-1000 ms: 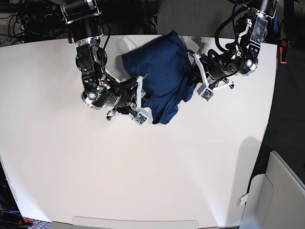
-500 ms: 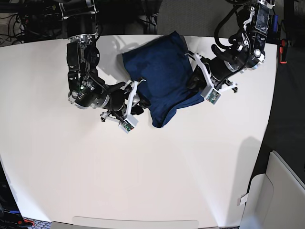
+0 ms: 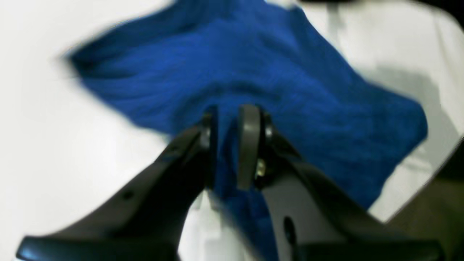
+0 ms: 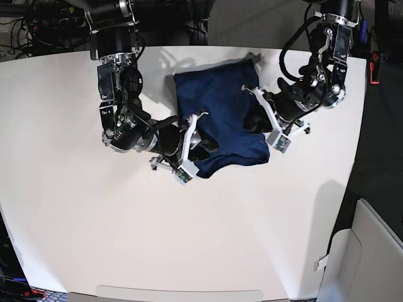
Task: Fold the T-shirt properly
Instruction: 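Lift and flip the bundle over with both grippers, then release with the left gripper and drag the bundle with the right gripper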
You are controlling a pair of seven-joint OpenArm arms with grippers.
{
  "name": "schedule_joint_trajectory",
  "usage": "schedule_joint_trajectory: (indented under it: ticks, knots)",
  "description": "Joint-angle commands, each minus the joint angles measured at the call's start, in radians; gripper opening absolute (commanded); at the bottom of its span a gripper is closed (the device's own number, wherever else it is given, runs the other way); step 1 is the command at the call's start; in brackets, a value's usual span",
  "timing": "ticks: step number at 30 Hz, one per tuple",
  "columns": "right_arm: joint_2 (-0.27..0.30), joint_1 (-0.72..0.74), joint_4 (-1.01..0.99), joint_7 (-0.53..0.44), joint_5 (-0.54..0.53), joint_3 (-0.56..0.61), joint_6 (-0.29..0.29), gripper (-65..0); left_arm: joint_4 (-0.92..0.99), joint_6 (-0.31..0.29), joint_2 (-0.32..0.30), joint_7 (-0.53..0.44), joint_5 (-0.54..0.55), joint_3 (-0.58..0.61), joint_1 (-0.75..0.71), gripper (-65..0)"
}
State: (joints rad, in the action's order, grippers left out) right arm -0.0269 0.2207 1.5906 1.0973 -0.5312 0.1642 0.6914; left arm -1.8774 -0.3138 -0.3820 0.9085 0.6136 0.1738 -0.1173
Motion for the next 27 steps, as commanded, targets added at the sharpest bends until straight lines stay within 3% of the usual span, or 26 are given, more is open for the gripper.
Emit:
schedule_joint_trajectory:
  ticks: [1,4,8,11,18,21,27]
  knots:
    - [-0.009,0.004,0.018,0.001,-0.037,0.016,0.007,-46.4,-0.023,0.0,-0.013,-0.013,0.006,-0.053,-0.012,-57.3]
    - [-0.009,-0.007,0.04,0.007,-0.097,0.064,0.007,-46.4,-0.027,0.0,-0.013,-0.013,0.01,-0.162,-0.048,-57.3]
    - [-0.017,0.004,0.037,0.025,-0.102,0.146,0.007,-46.4,-0.027,0.0,-0.013,-0.013,0.01,-0.27,-0.078,-57.3]
    - [-0.052,0.015,0.012,0.048,-0.103,0.203,0.007,-46.4,-0.027,0.0,-0.012,-0.013,0.01,-0.343,-0.1,-57.3]
    - [-0.071,0.001,-0.149,0.056,-0.103,0.239,0.007,-46.4,-0.026,0.0,-0.012,-0.013,0.009,-0.403,-0.126,-57.3]
    - [-0.048,-0.01,-0.178,0.053,-0.097,0.232,0.007,-46.4,-0.026,0.0,-0.012,-0.013,0.009,-0.406,-0.126,-57.3]
    - [0.08,0.004,-0.177,-0.013,-0.097,0.209,0.007,-46.4,-0.026,0.0,-0.012,-0.013,0.01,-0.42,-0.126,-57.3]
